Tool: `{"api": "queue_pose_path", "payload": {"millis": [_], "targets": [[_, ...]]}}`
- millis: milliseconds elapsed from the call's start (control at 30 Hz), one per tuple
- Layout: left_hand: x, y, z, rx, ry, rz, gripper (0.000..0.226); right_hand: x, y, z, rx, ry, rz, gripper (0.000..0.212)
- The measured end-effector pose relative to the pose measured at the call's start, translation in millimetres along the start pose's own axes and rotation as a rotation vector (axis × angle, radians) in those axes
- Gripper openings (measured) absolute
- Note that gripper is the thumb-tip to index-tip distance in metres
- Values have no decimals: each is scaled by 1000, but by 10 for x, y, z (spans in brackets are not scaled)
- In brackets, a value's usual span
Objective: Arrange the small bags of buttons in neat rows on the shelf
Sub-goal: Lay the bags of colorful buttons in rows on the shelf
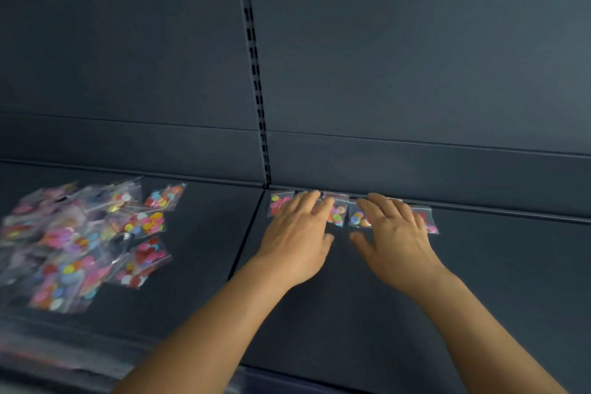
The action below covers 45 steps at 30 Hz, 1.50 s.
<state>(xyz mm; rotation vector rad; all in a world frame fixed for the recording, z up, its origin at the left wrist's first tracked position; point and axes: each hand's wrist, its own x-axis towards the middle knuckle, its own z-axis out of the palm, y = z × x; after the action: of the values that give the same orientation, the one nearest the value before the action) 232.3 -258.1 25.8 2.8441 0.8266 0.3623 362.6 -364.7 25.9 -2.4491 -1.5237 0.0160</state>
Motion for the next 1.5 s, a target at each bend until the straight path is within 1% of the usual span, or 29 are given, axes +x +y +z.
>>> {"api": "queue_pose_path", "payload": {"millis": [133,267,500,700,900,1133,1233,1300,1333,1433,1500], "targets": [[-323,-466,-197,22,44,-54,60,33,-533,61,17,-12,-85,58],[-653,-1002,-334,46,34,-105,61,84,-1111,218,55,-27,-124,59],[-1127,-1939,-514,34,13,-149,60,175,-2115,587,110,-56,-146,58],[-1306,-2537,-551,58,-28,-133,58,234,-2683,876,125,-70,-107,53],[-1278,-2875,-511,58,-86,-114,56,353,-2938,1058,118,-111,-71,50],[-856,-3007,-496,50,-91,-140,57,776,-3058,1120,139,-121,-80,49],[-672,-3055,-500,79,-146,-160,55,974,-3087,1194,116,-187,-84,49],[-566,-3089,-503,80,-151,-167,48,1079,-3062,1244,60,-222,-79,45],[-520,-3101,-506,72,-129,-163,42,1120,-3037,1258,53,-212,-66,42],[-415,-3118,-513,40,-51,-150,28,1246,-2941,1273,71,-104,-2,32],[-366,-3136,-511,18,-30,-174,22,1343,-2895,1277,125,-58,18,30]]}}
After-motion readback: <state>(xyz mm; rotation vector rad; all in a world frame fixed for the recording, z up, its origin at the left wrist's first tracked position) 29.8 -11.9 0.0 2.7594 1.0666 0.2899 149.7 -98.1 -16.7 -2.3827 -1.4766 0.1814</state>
